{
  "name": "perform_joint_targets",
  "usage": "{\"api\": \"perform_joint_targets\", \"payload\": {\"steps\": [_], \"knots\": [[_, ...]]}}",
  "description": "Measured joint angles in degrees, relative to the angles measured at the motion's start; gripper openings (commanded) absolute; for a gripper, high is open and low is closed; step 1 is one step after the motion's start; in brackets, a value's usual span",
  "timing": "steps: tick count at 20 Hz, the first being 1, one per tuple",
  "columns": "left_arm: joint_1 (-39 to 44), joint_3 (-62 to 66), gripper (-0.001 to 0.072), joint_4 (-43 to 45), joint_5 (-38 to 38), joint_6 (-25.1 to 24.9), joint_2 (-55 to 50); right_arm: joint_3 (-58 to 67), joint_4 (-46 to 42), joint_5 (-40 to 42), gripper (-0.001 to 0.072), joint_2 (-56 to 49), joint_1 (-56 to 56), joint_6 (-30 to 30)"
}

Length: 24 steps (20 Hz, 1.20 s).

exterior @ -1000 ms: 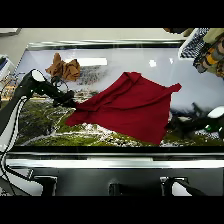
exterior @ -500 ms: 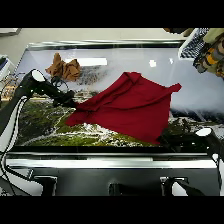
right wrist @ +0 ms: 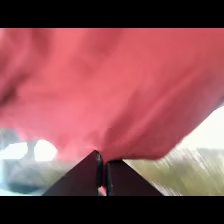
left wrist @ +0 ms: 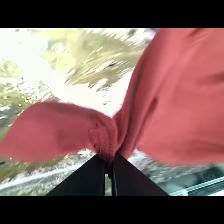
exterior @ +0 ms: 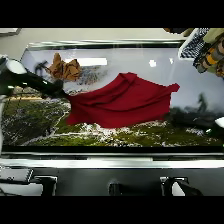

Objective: Fold the clothes and pants, and hang the long-sleeved shirts on hangers.

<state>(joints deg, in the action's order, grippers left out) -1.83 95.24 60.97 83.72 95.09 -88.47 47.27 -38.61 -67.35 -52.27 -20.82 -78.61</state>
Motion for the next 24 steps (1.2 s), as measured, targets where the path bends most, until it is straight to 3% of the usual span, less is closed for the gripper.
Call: {"api": "perform_joint_targets", "payload": {"steps": [7, 13, 17, 24], "knots": [[-10.54, 2.51, 0.0016, -0.04, -1.42, 5.51, 30.49, 38.6, -11.72, -3.1, 0.0023, 13.11, 0.0, -9.2], [-14.01, 2.75, 0.0016, 5.09, -9.44, 11.52, 47.6, 52.15, -21.49, -2.25, 0.0023, 17.57, 0.0, -15.52], [-14.36, 1.57, 0.0016, 6.12, -12.7, 13.07, 48.04, 53.83, -23.85, -3.69, 0.0023, 13.73, 0.0, -18.6], [-8.55, -8.04, 0.0016, -0.13, -20.35, 5.9, 32.74, 49.75, -24.33, -11.32, 0.0023, -9.7, 0.02, -20.44]]}}
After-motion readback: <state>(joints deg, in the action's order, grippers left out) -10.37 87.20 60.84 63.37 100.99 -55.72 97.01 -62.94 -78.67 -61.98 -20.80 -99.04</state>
